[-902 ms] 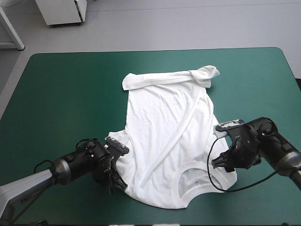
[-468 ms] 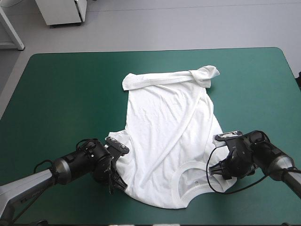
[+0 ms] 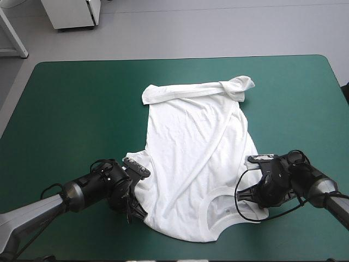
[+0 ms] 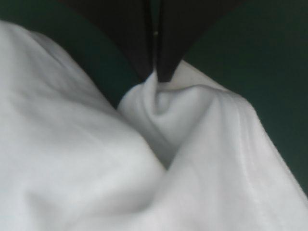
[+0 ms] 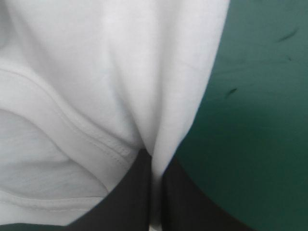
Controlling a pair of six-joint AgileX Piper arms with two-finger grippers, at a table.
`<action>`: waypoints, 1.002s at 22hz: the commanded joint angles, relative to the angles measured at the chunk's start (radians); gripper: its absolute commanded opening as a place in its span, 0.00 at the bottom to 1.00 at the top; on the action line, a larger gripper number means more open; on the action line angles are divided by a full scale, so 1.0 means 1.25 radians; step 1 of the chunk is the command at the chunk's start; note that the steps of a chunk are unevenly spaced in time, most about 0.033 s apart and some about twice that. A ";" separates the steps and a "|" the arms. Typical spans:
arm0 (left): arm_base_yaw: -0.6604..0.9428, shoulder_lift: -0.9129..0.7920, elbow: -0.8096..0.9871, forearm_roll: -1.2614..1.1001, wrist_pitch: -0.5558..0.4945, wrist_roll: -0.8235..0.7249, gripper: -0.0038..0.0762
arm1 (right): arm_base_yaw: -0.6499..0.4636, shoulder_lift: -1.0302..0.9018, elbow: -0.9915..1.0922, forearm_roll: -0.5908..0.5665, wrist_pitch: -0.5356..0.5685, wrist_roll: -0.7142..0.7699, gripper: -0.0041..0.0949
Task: Fold the cloth
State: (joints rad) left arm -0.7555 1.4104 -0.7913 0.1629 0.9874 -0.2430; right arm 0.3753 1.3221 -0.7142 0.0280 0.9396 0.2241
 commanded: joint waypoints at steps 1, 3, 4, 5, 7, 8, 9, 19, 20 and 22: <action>0.000 -0.030 -0.073 0.059 0.029 -0.001 0.02 | 0.000 -0.026 -0.040 -0.022 0.037 0.000 0.02; 0.000 -0.045 -0.118 0.070 0.050 0.011 0.02 | 0.000 -0.053 -0.095 -0.022 0.067 0.000 0.02; 0.000 -0.049 -0.140 0.076 0.060 0.017 0.02 | 0.000 -0.063 -0.122 -0.033 0.081 0.000 0.02; 0.000 -0.055 -0.170 0.081 0.076 0.021 0.02 | 0.000 -0.076 -0.159 -0.042 0.101 0.000 0.02; 0.000 -0.062 -0.235 0.094 0.116 0.035 0.02 | 0.000 -0.097 -0.240 -0.056 0.132 -0.008 0.02; 0.000 -0.070 -0.306 0.113 0.158 0.042 0.02 | 0.000 -0.116 -0.331 -0.056 0.151 -0.020 0.02; 0.000 -0.072 -0.343 0.123 0.170 0.055 0.02 | 0.000 -0.122 -0.368 -0.057 0.157 -0.022 0.02; 0.000 -0.059 -1.076 0.263 0.153 0.184 0.02 | 0.000 -0.053 -1.101 -0.103 0.133 -0.144 0.03; 0.000 -0.051 -1.144 0.263 0.115 0.199 0.02 | 0.000 -0.035 -1.161 -0.103 0.124 -0.146 0.03; 0.000 -0.029 -1.274 0.248 0.014 0.215 0.02 | 0.000 0.009 -1.309 -0.102 0.091 -0.159 0.03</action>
State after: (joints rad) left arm -0.7545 1.3734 -2.2363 0.4578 1.1814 0.0000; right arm 0.3764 1.3084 -2.1903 -0.0844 1.1735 0.0543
